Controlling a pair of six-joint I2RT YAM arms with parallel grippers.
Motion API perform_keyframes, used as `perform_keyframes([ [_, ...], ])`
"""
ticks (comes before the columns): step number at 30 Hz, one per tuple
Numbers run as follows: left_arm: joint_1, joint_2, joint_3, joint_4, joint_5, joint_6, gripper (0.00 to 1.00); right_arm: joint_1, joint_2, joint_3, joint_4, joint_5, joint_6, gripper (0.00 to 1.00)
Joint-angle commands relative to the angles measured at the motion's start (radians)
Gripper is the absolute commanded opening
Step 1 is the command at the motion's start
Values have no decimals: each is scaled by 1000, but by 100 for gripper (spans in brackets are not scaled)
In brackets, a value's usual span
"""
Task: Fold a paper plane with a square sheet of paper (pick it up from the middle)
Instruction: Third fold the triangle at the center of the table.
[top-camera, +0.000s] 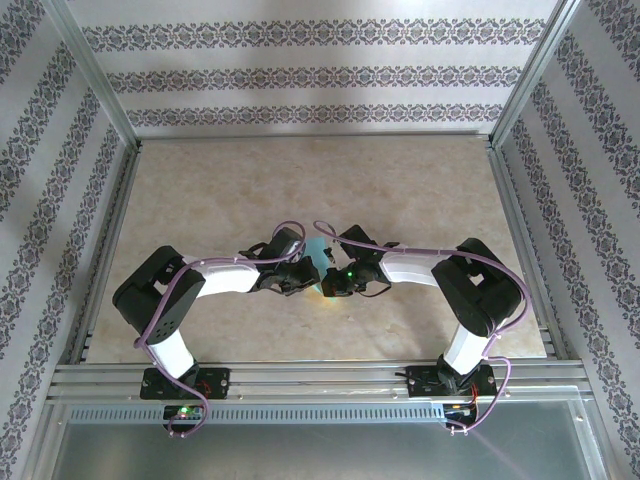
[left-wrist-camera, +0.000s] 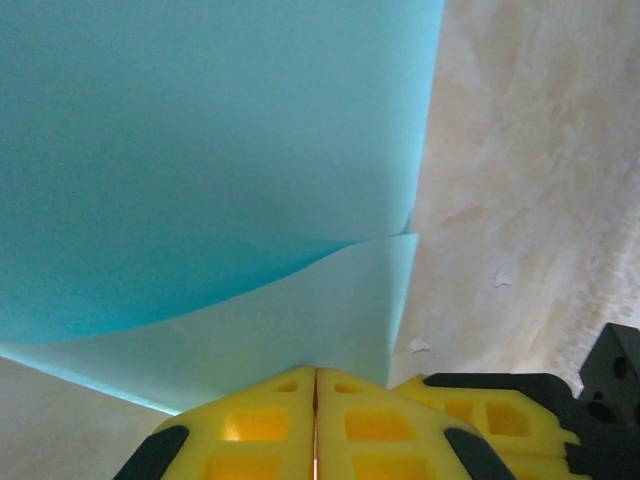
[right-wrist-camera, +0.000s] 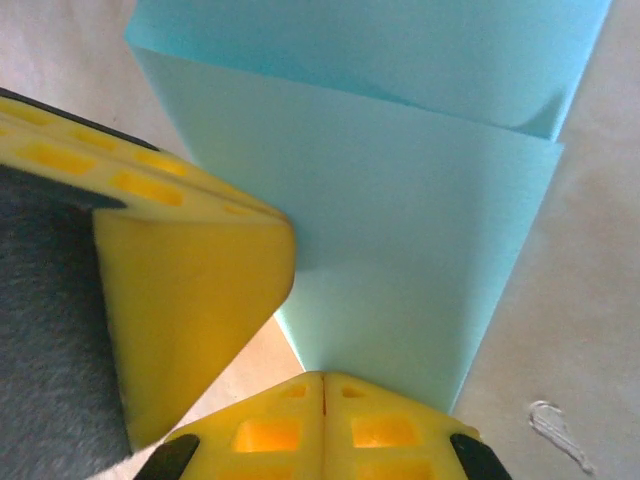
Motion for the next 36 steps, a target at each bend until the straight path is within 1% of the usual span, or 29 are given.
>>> perform_keyframes([
  [1, 9, 10, -30, -26, -45, 27, 8, -4, 36, -3, -85, 62, 7, 3],
  [8, 48, -13, -88, -12, -82, 30, 8, -4, 47, 4, -102, 74, 14, 3],
  [14, 114, -33, -110, -23, -88, 66, 8, -3, 55, 7, -125, 88, 14, 3],
  [19, 172, -57, -115, -70, -97, 102, 8, -4, 61, 9, -138, 102, 19, 3],
  [25, 213, -113, -143, -118, -120, 152, 8, -2, 69, 9, -137, 105, 32, 3],
  [30, 247, -189, -143, -152, -124, 182, 9, -1, 69, 4, -121, 110, 55, 3],
  [34, 248, -266, -92, -187, -124, 197, 10, 4, 61, -3, -61, 111, 120, 3],
  [36, 244, -288, -88, -156, -106, 180, 10, 11, 60, 5, -25, 115, 166, 2],
])
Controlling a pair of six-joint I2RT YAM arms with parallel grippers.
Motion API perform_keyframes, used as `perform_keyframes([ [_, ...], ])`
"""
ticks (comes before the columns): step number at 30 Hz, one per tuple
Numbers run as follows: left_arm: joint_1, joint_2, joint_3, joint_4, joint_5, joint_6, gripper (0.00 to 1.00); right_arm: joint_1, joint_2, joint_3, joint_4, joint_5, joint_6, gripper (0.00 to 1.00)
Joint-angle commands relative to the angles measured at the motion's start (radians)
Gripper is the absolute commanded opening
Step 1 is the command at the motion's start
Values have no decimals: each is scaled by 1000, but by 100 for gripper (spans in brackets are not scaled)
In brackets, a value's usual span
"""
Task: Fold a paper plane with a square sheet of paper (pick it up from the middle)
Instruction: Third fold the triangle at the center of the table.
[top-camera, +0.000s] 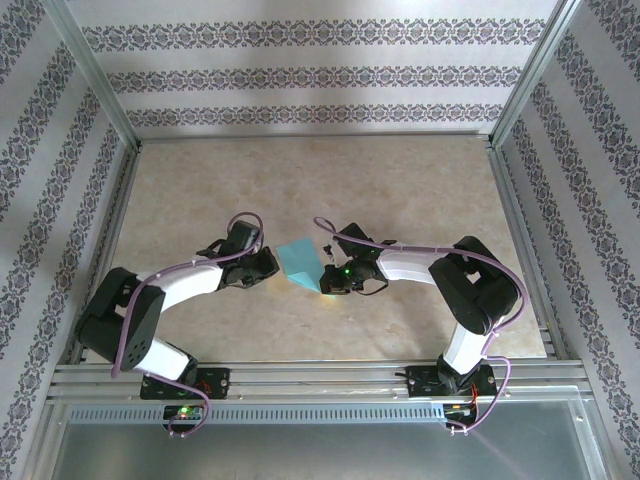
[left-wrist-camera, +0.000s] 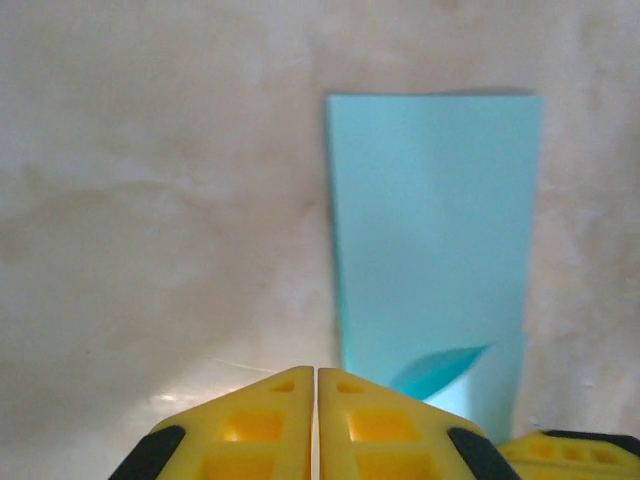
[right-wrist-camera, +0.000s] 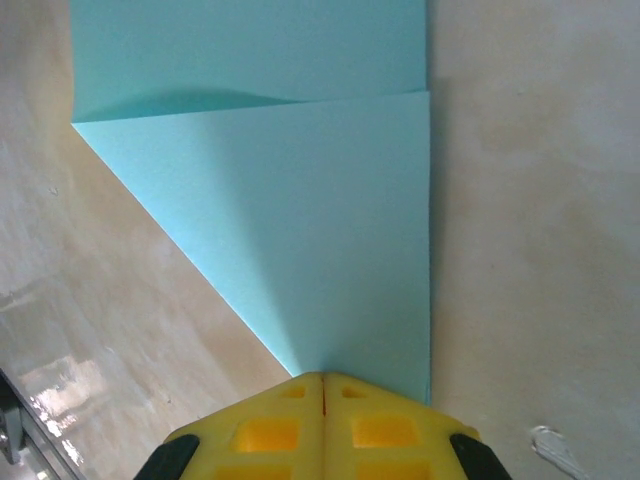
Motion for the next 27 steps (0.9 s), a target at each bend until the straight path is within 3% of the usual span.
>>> perform_keyframes([
  [1, -3, -48, 31, 10, 5, 0, 10, 15, 39, -18, 1, 98, 98, 3],
  [7, -50, 46, 18, 243, 119, -105, 10, 31, 60, 30, 101, 120, 227, 4],
  [15, -74, 214, 48, 371, 170, -161, 10, 36, 67, 34, 151, 121, 285, 5],
  [27, -74, 254, 65, 221, 62, -153, 8, 38, 59, 31, 128, 90, 241, 5],
])
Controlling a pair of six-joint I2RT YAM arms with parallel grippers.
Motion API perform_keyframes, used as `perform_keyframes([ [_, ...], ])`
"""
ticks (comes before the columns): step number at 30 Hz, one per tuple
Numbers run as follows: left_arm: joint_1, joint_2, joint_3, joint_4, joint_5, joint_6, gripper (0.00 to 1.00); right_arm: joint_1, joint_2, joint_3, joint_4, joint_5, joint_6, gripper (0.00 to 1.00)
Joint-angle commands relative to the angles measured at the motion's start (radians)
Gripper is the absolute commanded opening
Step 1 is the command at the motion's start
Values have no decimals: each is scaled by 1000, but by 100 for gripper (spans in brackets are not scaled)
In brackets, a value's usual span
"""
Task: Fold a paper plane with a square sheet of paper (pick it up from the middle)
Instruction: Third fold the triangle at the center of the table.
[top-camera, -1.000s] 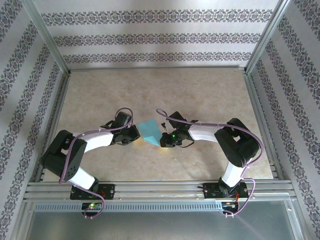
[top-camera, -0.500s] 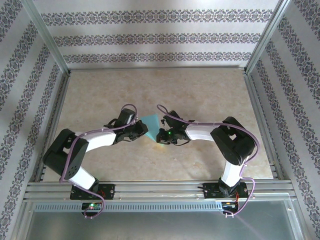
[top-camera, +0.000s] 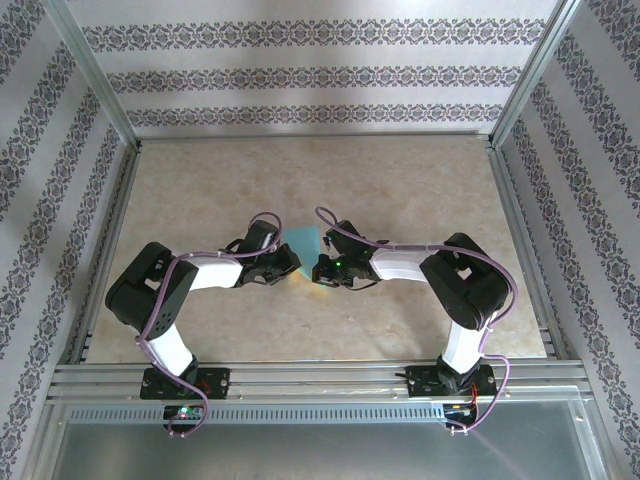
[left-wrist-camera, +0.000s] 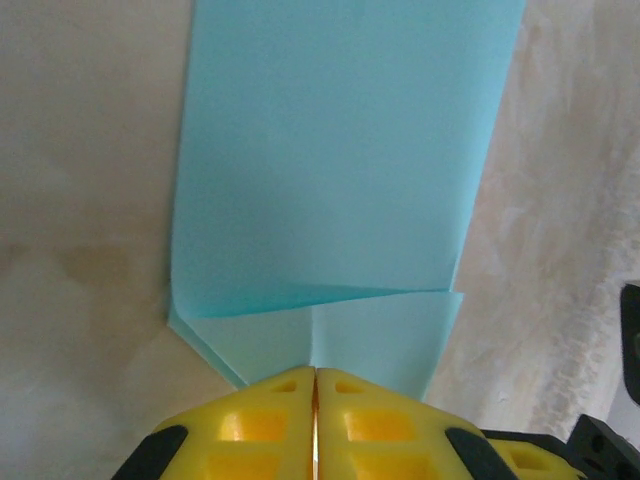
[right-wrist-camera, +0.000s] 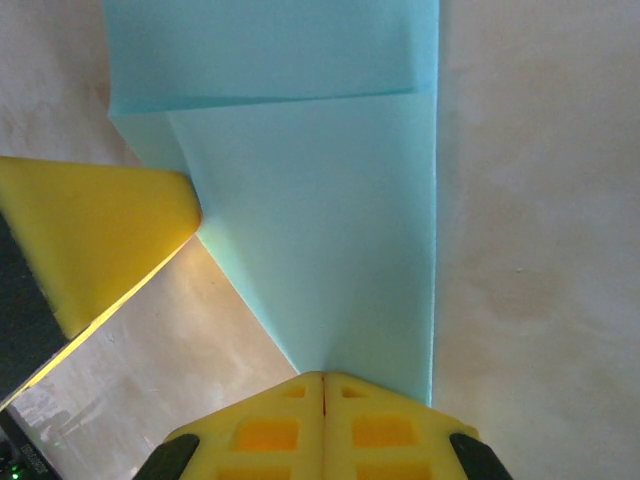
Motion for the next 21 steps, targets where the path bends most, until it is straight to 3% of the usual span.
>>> perform_keyframes([
  [1, -8, 18, 28, -84, -61, -8, 8, 11, 6, -2, -21, 4, -19, 5],
  [8, -7, 49, 49, -169, -78, 5, 6, -2, -47, 37, -32, -43, -105, 7],
  [21, -8, 76, 77, -232, -85, 28, 5, -8, 39, 123, -123, -48, -243, 2],
])
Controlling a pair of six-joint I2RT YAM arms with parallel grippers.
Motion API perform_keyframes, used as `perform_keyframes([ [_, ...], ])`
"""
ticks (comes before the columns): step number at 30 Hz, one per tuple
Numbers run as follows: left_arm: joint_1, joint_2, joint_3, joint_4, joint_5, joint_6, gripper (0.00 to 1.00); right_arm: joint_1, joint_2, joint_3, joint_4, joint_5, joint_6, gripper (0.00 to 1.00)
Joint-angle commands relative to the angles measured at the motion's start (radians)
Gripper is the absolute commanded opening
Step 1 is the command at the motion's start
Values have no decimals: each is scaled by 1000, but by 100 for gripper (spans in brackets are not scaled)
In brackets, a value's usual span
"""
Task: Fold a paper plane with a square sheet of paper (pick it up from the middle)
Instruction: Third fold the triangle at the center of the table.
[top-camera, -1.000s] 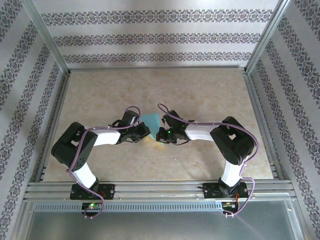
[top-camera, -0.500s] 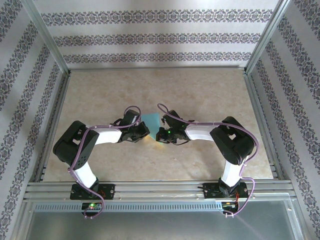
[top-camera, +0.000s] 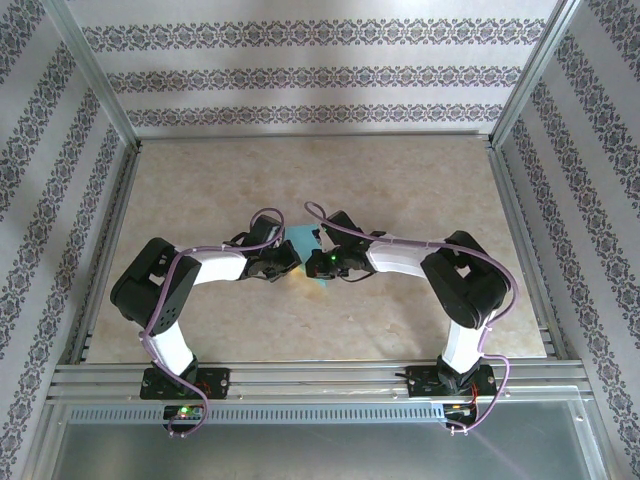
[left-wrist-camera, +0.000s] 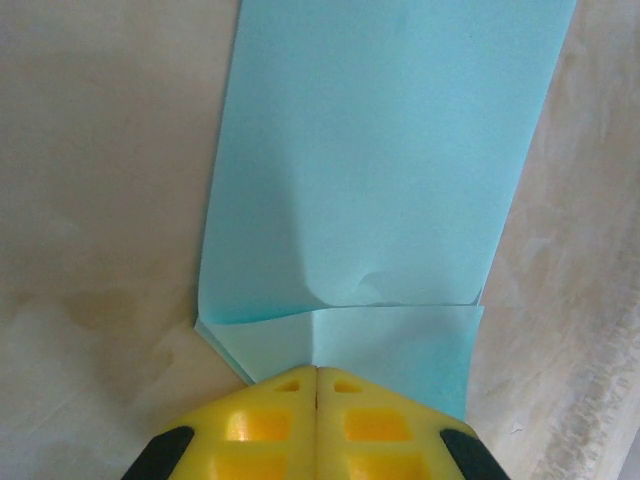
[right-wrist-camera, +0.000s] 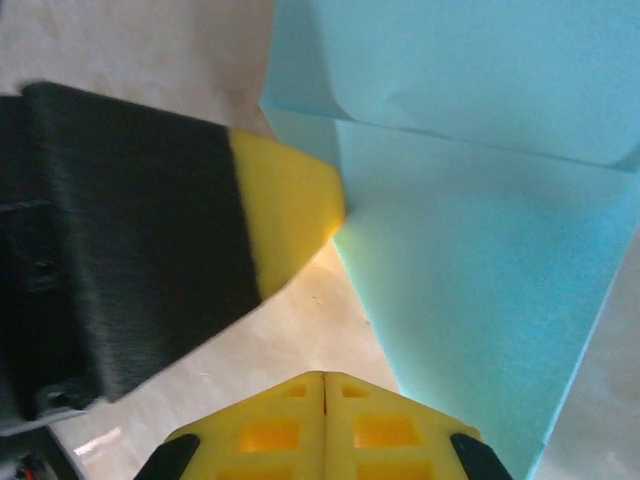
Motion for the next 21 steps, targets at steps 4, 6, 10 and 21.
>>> perform_keyframes([
  [4, -7, 39, -3, -142, -61, 39, 5, -16, 35, 32, -57, 5, -64, 2],
  [6, -7, 40, -1, -151, -63, 45, 5, -17, 43, 29, -66, 5, -71, 2],
  [10, -5, 39, -1, -160, -64, 53, 5, -19, 55, 11, -70, -2, -76, 1],
  [21, -2, 56, 5, -240, -110, 41, 5, -25, -18, -150, -23, 11, -104, 1],
])
